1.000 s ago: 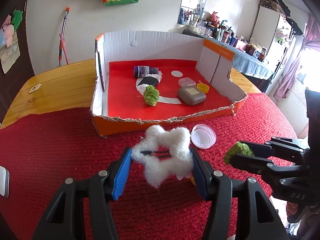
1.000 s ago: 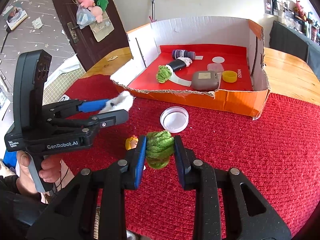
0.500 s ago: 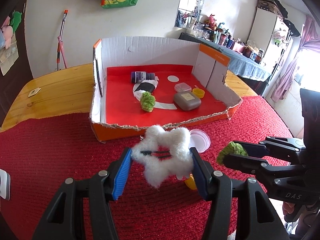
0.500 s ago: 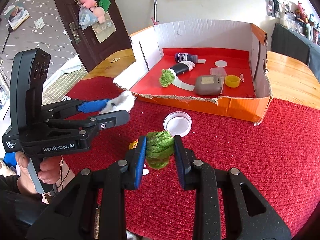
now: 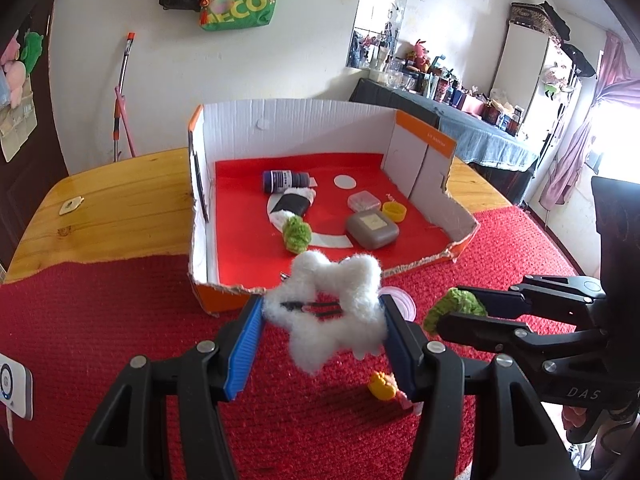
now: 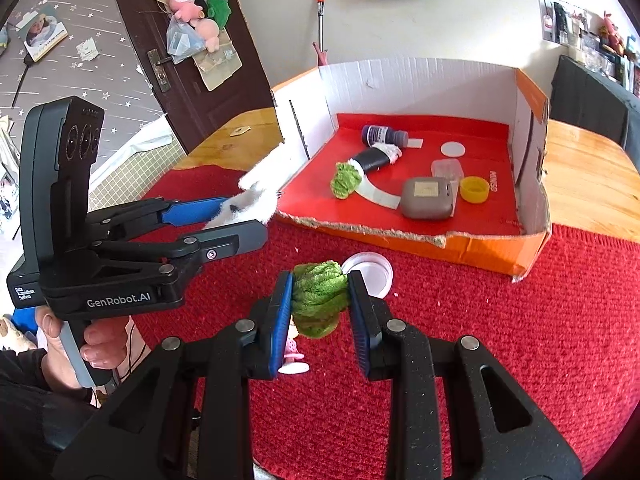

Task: Organize objects
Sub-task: 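Lift and carry the star plush and lettuce toy over the cardboard box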

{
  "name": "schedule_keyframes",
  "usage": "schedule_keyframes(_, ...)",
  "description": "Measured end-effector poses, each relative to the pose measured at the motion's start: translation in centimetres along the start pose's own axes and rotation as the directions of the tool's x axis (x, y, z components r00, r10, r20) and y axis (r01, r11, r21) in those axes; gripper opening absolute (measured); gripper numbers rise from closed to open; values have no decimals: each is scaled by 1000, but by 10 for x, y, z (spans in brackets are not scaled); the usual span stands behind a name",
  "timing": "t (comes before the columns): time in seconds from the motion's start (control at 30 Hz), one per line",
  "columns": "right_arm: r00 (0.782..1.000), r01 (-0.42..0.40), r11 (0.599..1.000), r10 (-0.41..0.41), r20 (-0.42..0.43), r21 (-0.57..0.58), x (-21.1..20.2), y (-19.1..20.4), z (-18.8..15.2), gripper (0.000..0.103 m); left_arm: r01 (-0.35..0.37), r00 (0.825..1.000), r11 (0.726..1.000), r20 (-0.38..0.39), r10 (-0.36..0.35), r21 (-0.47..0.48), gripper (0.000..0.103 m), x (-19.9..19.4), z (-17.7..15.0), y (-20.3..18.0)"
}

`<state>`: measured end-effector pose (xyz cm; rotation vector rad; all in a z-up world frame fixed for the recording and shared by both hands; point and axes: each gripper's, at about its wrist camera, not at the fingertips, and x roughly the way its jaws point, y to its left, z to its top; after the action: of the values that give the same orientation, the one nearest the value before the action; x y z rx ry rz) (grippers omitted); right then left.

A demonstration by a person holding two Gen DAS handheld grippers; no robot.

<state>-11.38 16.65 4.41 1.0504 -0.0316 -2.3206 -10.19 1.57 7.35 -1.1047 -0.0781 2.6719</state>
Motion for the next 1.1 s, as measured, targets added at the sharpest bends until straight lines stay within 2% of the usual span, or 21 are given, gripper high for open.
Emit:
schedule_keyframes(0.6,1000,-2,1000,2,14,23,8,-18,27,26,-3,1000,1000,-4,3,2,59,14,22,8)
schedule_keyframes(1.1,999,3,999,-1,-38,42,34,-36,44,26,-15,999,1000,-51,14,-12,59,38,34,19)
